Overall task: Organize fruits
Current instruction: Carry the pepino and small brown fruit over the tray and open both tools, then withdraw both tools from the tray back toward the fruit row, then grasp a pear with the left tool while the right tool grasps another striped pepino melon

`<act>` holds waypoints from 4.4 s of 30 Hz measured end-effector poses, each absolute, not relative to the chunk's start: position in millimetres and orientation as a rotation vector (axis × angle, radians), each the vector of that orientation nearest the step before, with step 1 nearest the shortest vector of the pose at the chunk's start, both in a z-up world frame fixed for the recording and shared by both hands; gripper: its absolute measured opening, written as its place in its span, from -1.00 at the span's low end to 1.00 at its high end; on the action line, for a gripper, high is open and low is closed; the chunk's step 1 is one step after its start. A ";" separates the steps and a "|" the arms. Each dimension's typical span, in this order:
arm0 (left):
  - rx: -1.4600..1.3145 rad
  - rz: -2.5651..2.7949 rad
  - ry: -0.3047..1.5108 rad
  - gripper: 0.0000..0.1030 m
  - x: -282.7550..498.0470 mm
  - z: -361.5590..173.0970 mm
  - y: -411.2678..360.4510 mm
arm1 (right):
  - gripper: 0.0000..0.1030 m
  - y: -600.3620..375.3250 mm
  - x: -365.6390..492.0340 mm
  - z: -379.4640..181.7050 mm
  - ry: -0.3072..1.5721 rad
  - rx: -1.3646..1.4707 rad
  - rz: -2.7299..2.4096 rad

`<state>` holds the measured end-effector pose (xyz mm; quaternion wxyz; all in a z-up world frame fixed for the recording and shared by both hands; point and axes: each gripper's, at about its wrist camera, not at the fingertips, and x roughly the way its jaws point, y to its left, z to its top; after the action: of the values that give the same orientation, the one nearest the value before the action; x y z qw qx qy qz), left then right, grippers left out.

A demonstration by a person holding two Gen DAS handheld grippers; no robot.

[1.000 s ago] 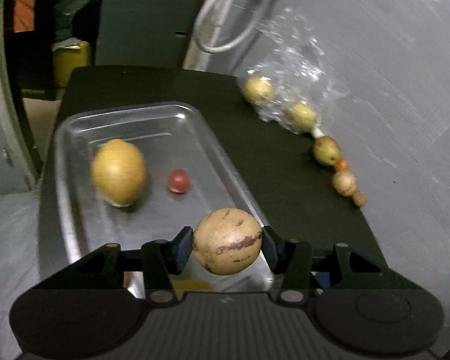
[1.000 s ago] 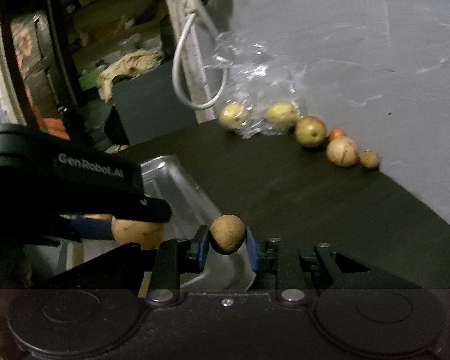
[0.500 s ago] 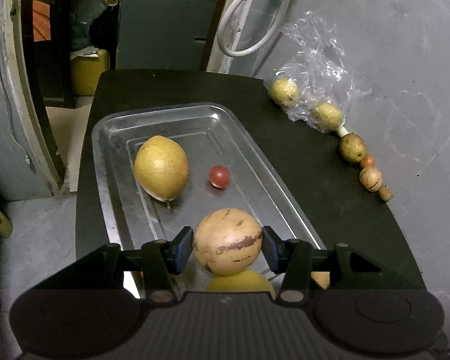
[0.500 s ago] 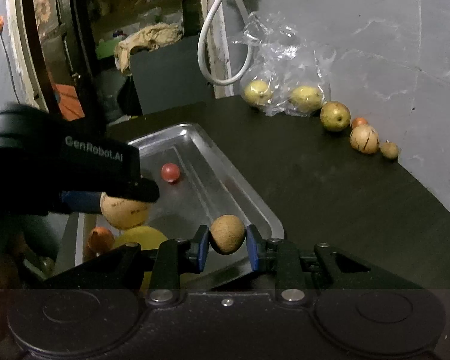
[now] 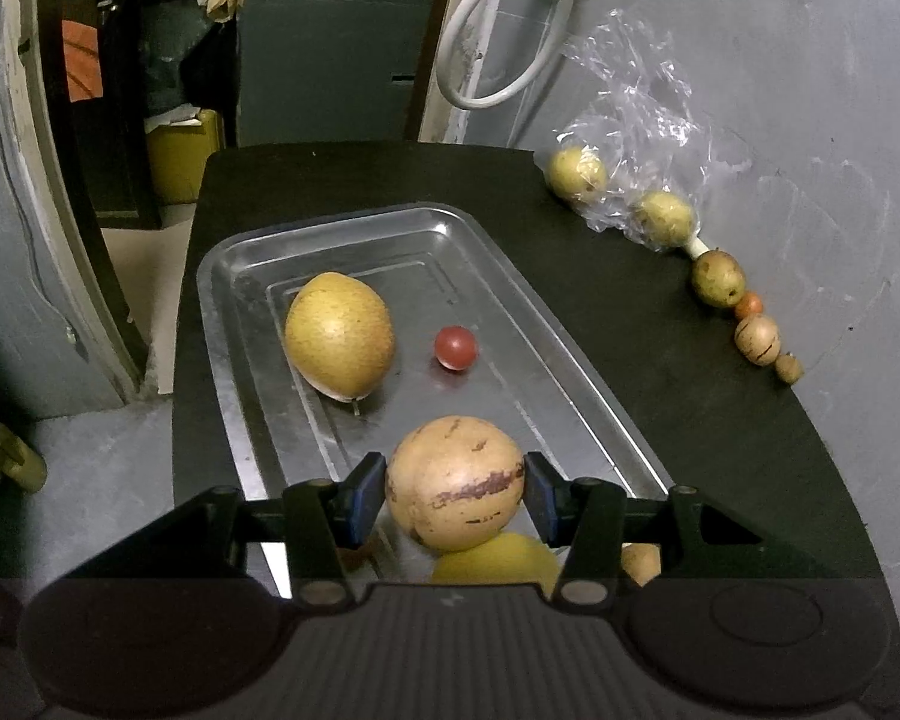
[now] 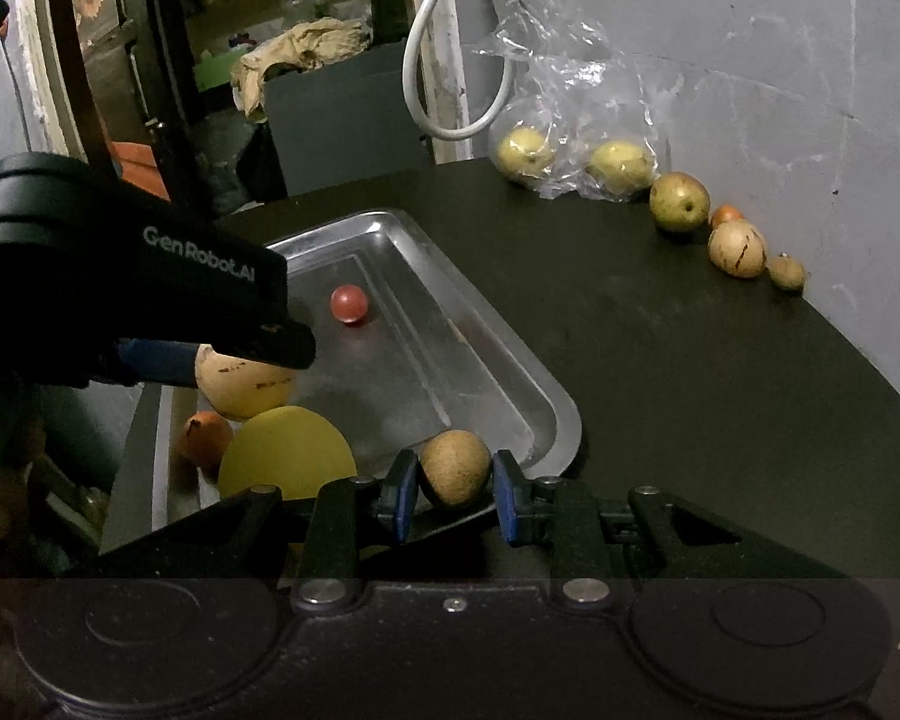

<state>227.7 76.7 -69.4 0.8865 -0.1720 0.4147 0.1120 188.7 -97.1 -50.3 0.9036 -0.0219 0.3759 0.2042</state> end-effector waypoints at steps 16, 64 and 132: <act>-0.364 0.198 0.837 0.37 210.2 -61.5 79.5 | -0.03 -100.3 173.6 -39.6 0.743 -0.068 0.401; -0.232 -0.005 0.921 0.99 147.9 -73.8 -11.5 | 0.99 -227.0 149.0 -45.0 0.780 -0.085 0.051; -0.188 -0.147 0.899 0.99 522.3 -88.3 -51.0 | 0.82 -165.1 380.7 -70.9 0.579 -0.234 0.238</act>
<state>522.3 -51.0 -88.3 0.8938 -0.0907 0.4335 -0.0711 380.7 -165.1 -70.9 0.9446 -0.1148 0.2843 0.1167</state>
